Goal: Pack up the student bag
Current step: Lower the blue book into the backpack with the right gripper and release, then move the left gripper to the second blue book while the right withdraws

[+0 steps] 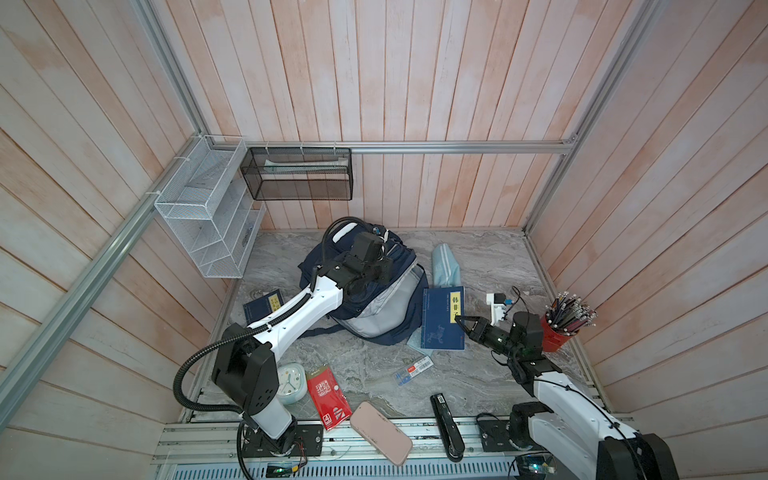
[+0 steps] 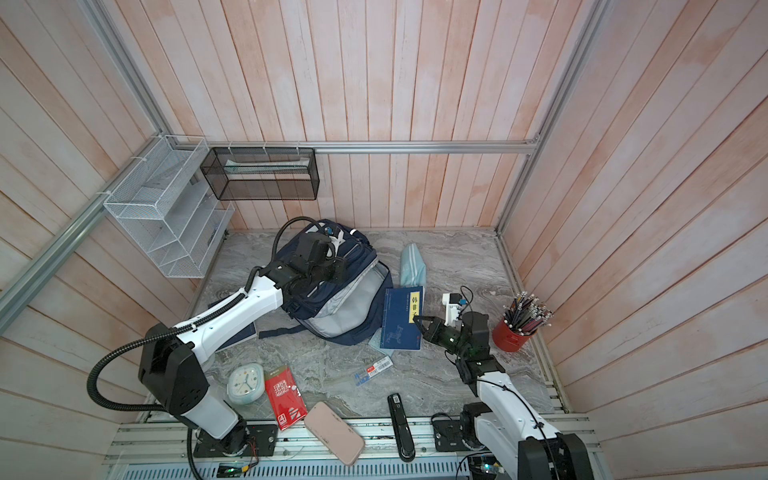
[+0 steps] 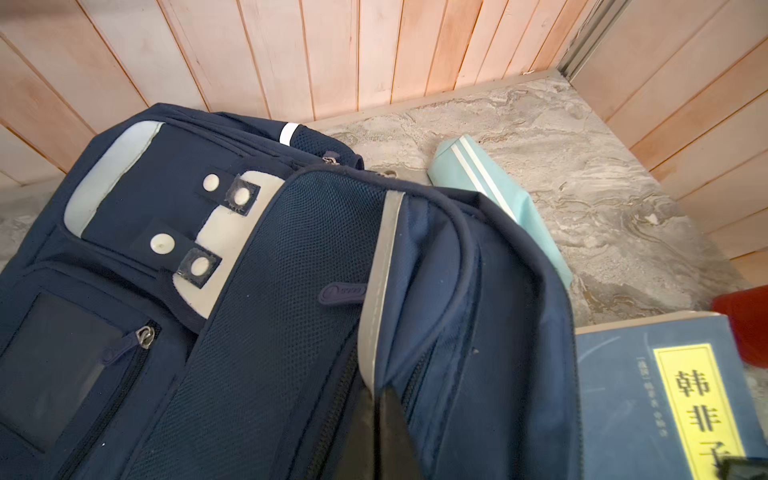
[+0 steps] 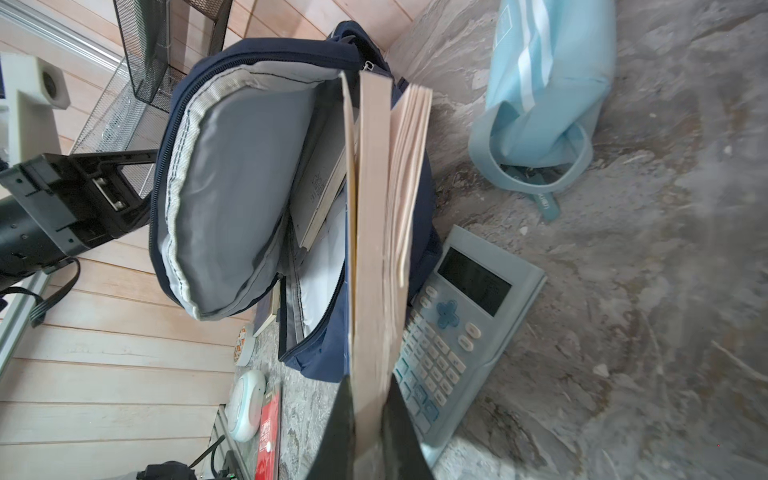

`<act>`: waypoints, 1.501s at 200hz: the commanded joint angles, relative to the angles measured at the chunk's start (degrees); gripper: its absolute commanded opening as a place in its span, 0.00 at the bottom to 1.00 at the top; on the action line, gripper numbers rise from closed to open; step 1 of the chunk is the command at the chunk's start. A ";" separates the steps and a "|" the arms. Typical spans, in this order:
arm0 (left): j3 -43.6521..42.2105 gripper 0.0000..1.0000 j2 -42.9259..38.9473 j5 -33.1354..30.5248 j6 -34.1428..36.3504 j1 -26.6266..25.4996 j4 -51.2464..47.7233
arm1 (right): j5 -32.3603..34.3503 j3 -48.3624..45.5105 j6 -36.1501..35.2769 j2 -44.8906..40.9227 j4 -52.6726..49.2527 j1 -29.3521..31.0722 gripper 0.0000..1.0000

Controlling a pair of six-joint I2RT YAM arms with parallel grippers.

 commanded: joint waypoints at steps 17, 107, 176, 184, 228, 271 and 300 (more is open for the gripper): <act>1.14 0.00 -1.62 4.11 -2.13 2.16 1.59 | 9.36 5.77 6.36 5.16 8.87 5.99 0.00; 10.77 0.00 0.21 11.73 -2.23 4.30 -1.15 | 19.08 27.53 18.31 48.17 39.36 20.74 0.00; 13.19 0.00 0.33 17.83 -2.54 5.96 -0.05 | 30.95 52.62 31.03 75.99 40.64 27.92 0.00; 12.78 0.00 0.26 18.23 -2.73 6.15 0.22 | 29.90 55.77 31.31 77.96 40.01 28.20 0.00; 7.83 0.00 0.17 22.12 -5.32 7.77 4.63 | 25.80 58.01 26.75 77.56 34.44 28.87 0.33; 2.64 0.00 -1.24 20.74 -9.39 8.75 9.36 | 17.94 39.35 18.15 62.54 30.61 24.51 0.47; 2.50 0.00 0.23 21.15 -10.11 8.76 9.07 | 14.62 27.85 8.47 49.28 18.63 22.45 0.46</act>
